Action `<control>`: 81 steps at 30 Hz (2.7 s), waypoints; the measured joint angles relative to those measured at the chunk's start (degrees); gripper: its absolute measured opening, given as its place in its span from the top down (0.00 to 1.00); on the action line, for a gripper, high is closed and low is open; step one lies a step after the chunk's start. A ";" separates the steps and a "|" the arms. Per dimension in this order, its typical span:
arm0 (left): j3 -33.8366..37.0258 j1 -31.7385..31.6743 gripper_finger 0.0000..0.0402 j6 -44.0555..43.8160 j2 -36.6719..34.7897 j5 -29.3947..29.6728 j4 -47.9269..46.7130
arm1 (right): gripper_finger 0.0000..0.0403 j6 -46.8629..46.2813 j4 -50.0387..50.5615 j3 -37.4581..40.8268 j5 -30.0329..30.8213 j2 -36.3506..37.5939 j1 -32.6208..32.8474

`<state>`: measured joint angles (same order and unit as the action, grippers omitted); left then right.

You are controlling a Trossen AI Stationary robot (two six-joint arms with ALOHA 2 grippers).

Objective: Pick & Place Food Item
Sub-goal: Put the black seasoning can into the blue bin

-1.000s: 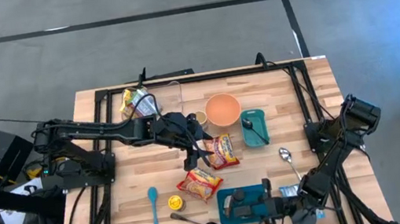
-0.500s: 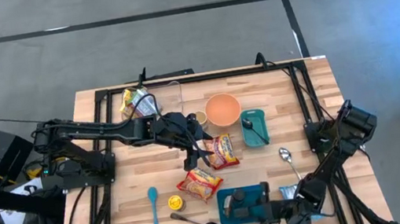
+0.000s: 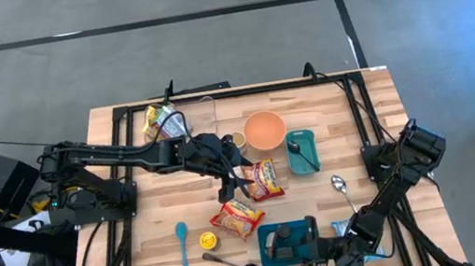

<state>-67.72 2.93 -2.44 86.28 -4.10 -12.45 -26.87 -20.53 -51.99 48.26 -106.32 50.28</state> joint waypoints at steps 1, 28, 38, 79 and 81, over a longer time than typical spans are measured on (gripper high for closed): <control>0.00 0.00 0.41 0.00 0.00 0.00 0.00 | 0.69 0.00 -0.08 0.00 -0.01 0.00 0.00; 0.00 -0.01 0.41 0.02 0.00 0.00 -0.17 | 0.66 -0.80 -0.95 -0.03 -0.67 -0.87 -1.01; 0.00 -0.01 0.41 0.02 0.00 0.00 -0.20 | 0.65 -2.14 -0.84 -0.02 -6.05 -0.87 -2.69; 0.00 0.00 0.41 0.01 0.00 -0.02 -0.85 | 0.56 -4.66 0.82 -0.02 -9.42 -0.79 -4.02; 0.00 -0.01 0.41 0.00 0.00 -0.01 -0.84 | 0.57 -4.66 0.82 -0.02 -9.43 -0.79 -3.82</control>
<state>-67.72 2.92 -2.44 86.28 -4.11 -13.29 -31.53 -19.71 -52.01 38.83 -107.11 46.46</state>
